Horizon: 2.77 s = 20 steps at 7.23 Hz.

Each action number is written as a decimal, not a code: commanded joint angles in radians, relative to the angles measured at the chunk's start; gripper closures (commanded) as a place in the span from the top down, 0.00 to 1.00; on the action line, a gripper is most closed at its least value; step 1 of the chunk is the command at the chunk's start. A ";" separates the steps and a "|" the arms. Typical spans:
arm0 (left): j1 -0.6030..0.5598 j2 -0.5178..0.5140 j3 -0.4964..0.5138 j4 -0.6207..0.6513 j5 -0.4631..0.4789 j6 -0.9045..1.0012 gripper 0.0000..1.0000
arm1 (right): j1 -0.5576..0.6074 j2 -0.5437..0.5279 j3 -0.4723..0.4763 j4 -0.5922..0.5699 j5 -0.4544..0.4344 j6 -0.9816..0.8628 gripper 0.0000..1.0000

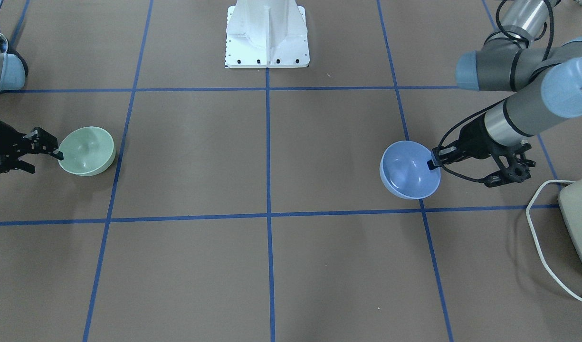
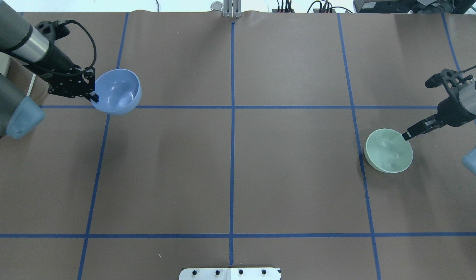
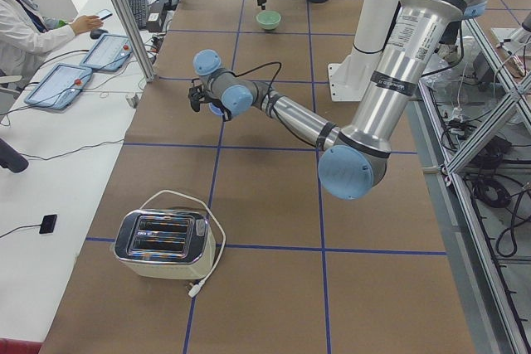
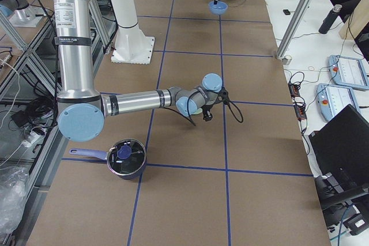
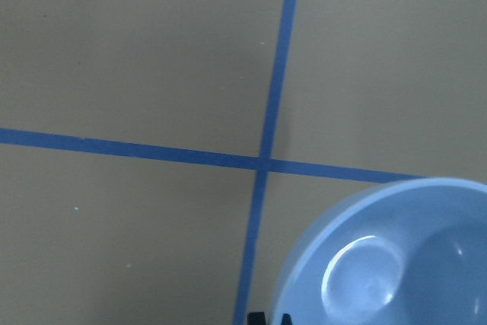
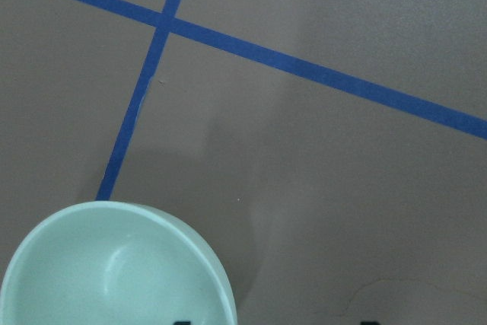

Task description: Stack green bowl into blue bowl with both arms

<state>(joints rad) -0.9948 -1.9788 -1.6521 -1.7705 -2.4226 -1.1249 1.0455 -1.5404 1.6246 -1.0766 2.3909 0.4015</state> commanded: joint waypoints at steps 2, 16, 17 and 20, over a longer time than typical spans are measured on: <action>0.195 -0.115 -0.005 0.002 0.134 -0.255 0.00 | -0.018 0.000 -0.002 0.007 -0.010 0.005 0.80; 0.444 -0.285 0.109 -0.061 0.385 -0.524 0.00 | -0.082 -0.017 -0.002 0.023 -0.027 0.005 0.75; 0.446 -0.284 0.112 -0.061 0.387 -0.523 0.00 | -0.084 -0.017 -0.002 0.023 -0.029 0.005 0.75; 0.450 -0.282 0.123 -0.085 0.401 -0.523 0.00 | -0.087 -0.017 -0.002 0.023 -0.029 0.005 0.75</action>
<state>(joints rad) -0.5472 -2.2625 -1.5382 -1.8398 -2.0326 -1.6479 0.9604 -1.5570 1.6229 -1.0543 2.3627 0.4065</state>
